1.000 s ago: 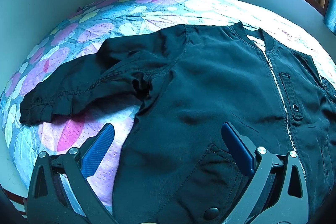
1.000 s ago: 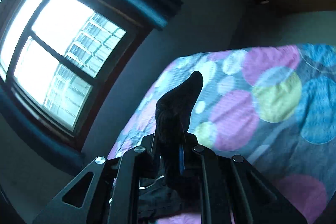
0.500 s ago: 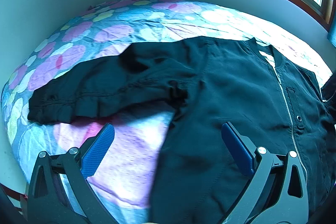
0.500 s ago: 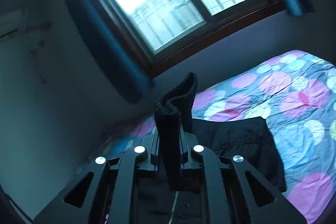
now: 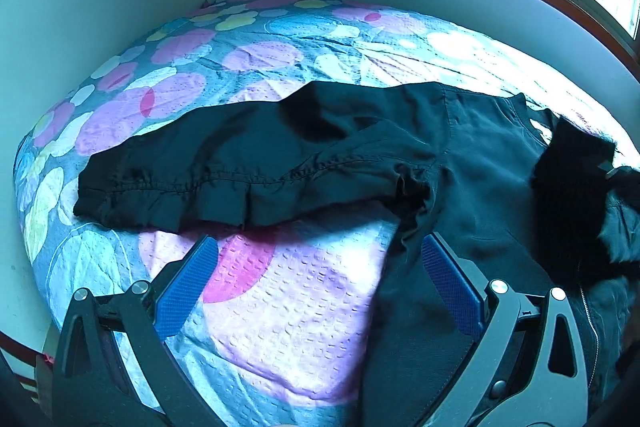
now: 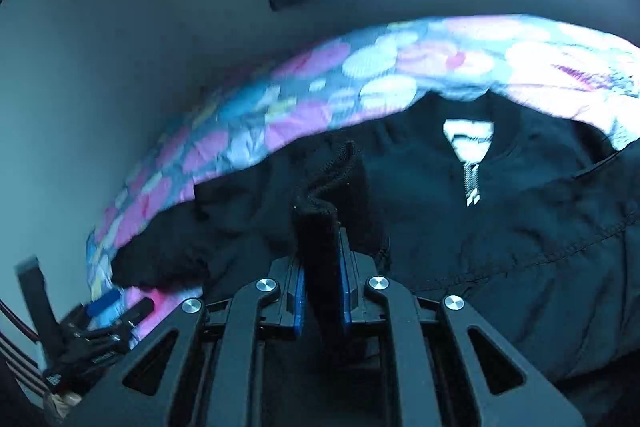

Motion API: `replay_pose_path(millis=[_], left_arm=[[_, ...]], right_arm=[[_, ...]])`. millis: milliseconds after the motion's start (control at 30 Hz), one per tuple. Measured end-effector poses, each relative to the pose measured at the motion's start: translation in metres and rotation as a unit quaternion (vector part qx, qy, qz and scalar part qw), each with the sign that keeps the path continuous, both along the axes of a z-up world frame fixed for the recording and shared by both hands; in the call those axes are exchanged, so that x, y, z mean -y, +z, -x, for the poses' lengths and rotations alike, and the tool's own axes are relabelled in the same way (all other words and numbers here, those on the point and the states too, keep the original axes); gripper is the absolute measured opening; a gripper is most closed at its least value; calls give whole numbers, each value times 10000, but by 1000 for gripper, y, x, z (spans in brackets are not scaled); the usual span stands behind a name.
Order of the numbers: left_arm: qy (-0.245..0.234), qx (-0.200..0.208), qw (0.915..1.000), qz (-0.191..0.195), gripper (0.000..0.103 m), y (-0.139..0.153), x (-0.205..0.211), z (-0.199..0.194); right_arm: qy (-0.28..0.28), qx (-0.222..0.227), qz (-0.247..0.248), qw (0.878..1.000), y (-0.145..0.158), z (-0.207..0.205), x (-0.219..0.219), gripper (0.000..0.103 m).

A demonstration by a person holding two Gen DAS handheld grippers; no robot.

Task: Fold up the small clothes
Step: 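Lay the sleeve across the jacket body and open the right tool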

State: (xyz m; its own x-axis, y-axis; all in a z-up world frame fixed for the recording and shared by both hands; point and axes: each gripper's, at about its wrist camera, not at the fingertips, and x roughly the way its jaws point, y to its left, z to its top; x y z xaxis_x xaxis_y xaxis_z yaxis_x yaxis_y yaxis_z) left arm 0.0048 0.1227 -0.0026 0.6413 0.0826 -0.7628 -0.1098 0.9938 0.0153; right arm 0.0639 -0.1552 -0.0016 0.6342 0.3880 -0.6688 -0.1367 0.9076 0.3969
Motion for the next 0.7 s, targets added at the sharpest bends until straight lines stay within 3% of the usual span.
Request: replay_pose_path(millis=[200,300,367,433,567,700], left_arm=[[-110,-58,9999,-25,101,-5,7,0],[-149,-85,9998,-43,101,-7,11,0],[-181,-98,9998,-47,101,-8,13,0],[-223,-117,9997,-54,101,-9,16,1],[-317,-135,9994,-43,101,-11,22,2],[-512,-14,9987,-57,101,-6,37,4]], right_arm=[[565,-400,240,9973,-33,-6,-34,19],[854,-711,120,9937,-46,-6,-45,34],[1123,-916,-178,9893,-54,-4,-48,50],[1432,-973,-487,9837,-55,3,-50,51],[1884,-815,-1036,9732,-35,26,-31,52],[1536,-344,-1374,9779,-6,48,32,56]])
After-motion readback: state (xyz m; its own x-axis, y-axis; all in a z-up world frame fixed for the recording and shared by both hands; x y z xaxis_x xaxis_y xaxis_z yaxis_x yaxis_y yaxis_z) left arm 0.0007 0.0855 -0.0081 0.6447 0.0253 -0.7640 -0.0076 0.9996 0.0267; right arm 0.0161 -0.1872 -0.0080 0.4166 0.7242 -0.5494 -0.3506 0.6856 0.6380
